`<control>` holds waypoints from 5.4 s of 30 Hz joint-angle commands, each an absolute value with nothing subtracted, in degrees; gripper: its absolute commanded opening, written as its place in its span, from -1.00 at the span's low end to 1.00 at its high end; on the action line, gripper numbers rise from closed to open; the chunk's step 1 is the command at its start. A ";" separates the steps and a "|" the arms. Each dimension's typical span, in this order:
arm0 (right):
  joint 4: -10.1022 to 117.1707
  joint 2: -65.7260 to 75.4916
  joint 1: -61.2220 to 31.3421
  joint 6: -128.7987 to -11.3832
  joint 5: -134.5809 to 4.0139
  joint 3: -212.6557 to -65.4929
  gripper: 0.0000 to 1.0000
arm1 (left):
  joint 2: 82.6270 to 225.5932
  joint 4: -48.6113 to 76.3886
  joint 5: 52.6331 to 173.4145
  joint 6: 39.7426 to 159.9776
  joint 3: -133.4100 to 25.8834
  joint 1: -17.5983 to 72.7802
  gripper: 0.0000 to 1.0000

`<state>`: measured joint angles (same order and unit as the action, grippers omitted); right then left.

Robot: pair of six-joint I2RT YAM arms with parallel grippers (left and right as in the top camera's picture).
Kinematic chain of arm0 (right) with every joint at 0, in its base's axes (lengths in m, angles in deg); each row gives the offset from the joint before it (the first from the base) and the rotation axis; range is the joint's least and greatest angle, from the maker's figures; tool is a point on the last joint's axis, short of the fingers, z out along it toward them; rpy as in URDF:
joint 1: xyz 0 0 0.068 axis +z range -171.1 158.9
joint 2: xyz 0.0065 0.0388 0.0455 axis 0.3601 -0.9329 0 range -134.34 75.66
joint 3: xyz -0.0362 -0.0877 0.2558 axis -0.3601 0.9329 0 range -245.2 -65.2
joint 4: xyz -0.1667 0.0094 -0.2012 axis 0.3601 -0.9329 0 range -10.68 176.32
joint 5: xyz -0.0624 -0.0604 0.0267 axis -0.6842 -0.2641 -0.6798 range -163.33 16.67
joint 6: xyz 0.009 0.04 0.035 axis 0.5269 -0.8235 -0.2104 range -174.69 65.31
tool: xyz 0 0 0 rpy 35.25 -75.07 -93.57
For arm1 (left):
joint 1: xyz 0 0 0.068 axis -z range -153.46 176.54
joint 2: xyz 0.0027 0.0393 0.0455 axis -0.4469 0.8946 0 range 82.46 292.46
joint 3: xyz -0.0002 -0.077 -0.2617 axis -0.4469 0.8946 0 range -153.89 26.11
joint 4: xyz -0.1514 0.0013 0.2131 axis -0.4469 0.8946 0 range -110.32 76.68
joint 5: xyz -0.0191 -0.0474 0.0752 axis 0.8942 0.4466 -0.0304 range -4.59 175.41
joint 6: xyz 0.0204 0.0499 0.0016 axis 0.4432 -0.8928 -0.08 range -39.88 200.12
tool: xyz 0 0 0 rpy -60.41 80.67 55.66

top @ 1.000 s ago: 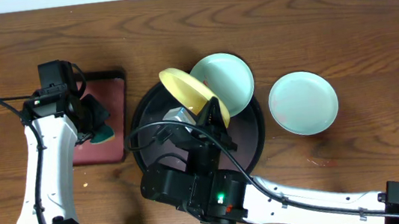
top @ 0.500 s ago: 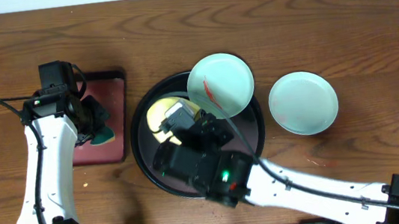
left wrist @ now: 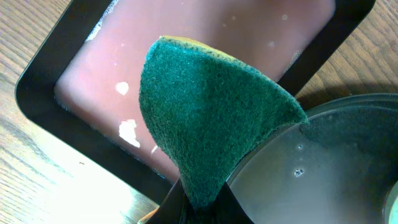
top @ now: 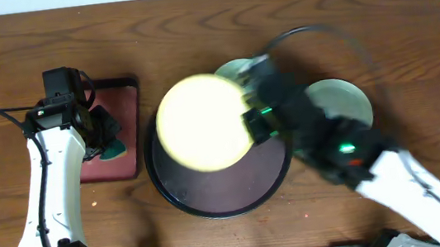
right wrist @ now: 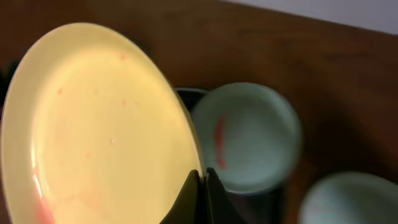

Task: Clean dirty plates on tray and stack at the side
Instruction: 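Lift the yellow plate with the right gripper and stack it on the green plate, then release the yellow plate and reach the right gripper to the remaining green plate, then grasp the green plate rim with the right gripper and pull it to tray center, then scrub the green plate with the sponge held in the left gripper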

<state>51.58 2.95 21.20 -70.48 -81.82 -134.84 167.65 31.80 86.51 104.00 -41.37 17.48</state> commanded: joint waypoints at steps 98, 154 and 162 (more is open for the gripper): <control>54.14 -42.34 -6.25 -63.01 -59.41 -148.86 -0.23 | 168.20 31.21 85.77 102.63 -42.24 17.24 -0.85; 44.80 -41.29 8.46 -77.96 -66.82 -148.86 -0.55 | 168.20 30.10 85.79 102.63 -42.24 17.24 -0.86; 46.46 -44.26 8.87 -76.74 -66.65 -148.86 -0.80 | 168.20 29.13 85.81 101.86 -42.24 17.26 -0.85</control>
<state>46.35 -42.54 8.17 -77.06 -65.69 -148.02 167.65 29.75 86.51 103.56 -41.37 17.48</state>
